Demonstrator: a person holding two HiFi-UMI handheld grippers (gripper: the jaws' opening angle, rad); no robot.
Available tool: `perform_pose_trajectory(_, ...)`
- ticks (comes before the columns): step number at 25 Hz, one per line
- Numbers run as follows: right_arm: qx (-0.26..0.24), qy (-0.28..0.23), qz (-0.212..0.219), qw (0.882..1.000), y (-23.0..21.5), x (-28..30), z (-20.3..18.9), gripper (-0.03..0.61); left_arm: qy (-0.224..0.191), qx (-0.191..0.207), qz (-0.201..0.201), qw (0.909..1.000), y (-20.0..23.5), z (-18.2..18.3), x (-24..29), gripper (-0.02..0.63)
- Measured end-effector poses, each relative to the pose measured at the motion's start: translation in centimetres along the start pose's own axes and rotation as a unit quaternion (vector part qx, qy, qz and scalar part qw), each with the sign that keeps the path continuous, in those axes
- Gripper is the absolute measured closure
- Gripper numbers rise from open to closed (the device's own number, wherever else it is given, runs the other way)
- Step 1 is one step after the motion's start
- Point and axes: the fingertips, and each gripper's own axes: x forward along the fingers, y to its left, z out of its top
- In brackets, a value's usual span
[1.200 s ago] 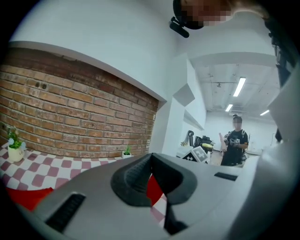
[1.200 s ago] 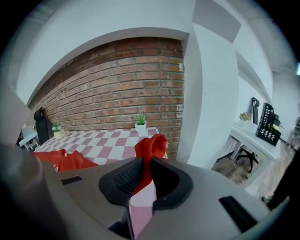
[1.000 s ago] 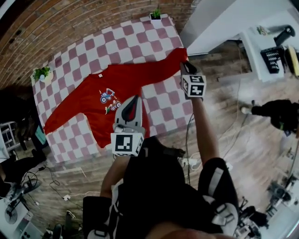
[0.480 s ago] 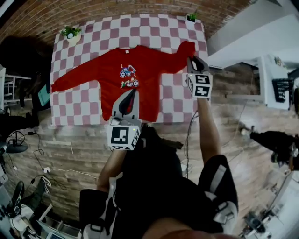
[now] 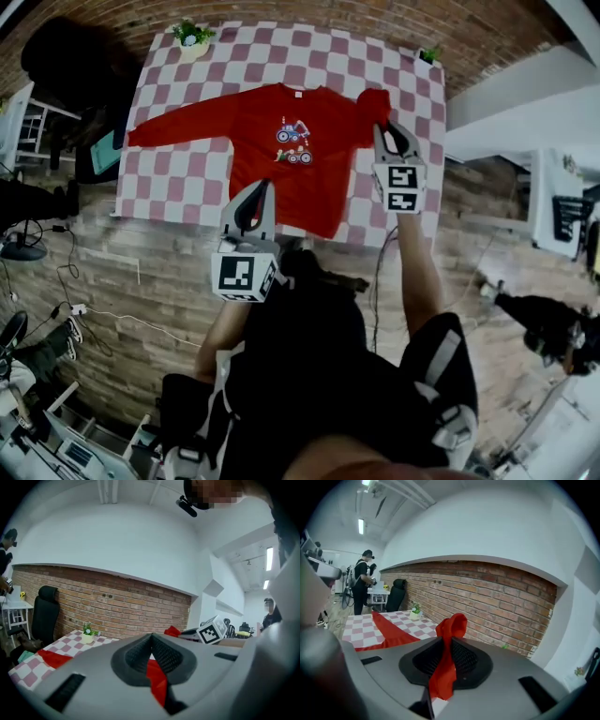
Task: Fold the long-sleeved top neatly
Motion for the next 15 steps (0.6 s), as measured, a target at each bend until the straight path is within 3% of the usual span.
perform_pose_trajectory(8, -0.053, -0.007, 0.03, 0.998, 10.7, -0.6, 1.2, 0.522, -0.009, -0.012, 0.014, 0.9998, 5.8, -0.3, -4.8, 0.607)
perform_pose_trajectory(15, -0.093, 0.007, 0.059, 0.994, 20.2, -0.4, -0.5, 0.522, -0.012, -0.018, 0.022, 0.9995, 10.2, -0.6, -8.8, 0.607)
